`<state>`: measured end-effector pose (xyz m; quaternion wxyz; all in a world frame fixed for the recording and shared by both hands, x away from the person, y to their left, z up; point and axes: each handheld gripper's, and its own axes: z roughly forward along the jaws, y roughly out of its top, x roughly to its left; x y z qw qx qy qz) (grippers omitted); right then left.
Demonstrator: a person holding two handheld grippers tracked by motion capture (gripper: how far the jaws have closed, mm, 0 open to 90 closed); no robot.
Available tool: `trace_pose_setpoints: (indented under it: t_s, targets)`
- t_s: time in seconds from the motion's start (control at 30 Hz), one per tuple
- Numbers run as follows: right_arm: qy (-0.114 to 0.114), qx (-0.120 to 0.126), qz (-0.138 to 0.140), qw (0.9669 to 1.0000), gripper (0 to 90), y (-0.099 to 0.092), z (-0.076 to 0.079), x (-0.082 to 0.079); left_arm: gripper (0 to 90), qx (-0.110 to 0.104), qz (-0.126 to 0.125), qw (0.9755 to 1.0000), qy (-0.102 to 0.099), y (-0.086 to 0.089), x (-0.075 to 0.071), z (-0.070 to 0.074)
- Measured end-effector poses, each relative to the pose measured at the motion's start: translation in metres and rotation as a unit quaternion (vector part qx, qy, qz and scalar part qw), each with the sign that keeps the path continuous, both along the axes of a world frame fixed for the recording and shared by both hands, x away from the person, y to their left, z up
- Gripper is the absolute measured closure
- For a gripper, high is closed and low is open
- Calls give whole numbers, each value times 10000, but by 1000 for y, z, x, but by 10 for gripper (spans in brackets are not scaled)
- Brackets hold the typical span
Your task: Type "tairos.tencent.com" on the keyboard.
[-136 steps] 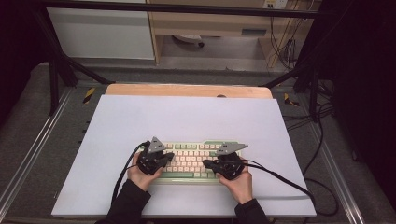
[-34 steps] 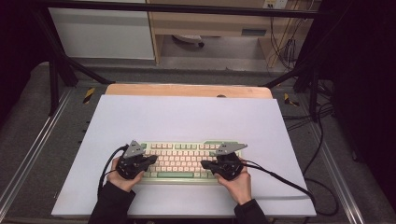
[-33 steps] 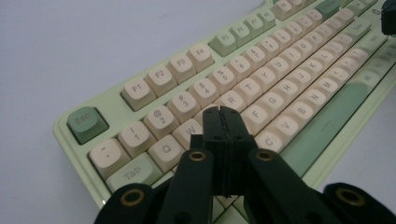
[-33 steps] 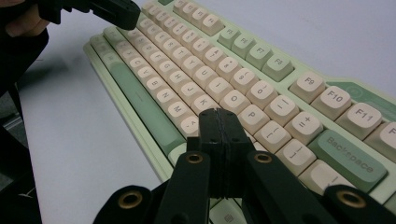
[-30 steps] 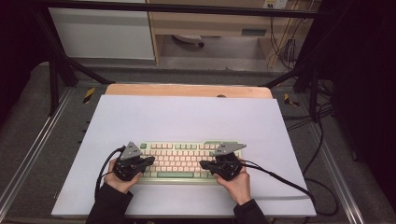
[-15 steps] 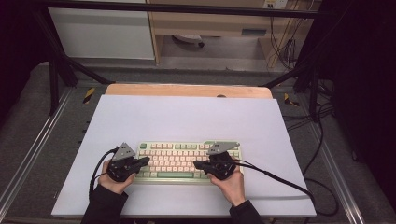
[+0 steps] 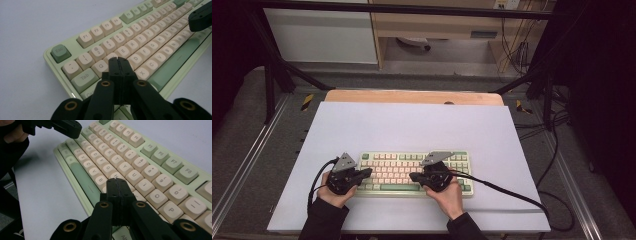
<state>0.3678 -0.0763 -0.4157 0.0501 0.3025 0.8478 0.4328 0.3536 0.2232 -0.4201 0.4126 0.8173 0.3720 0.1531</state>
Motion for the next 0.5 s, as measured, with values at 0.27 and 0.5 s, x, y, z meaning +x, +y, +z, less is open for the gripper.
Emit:
trace_pose_setpoints:
  t_s: [0.27,0.5]
  targets:
    - [68,-46,10,10000,899,7,-9,3,900,-3,4,10000,7,0,0,0]
    - [55,-55,64,9999,900,16,-12,4,900,16,-14,10000,14,-1,0,-1]
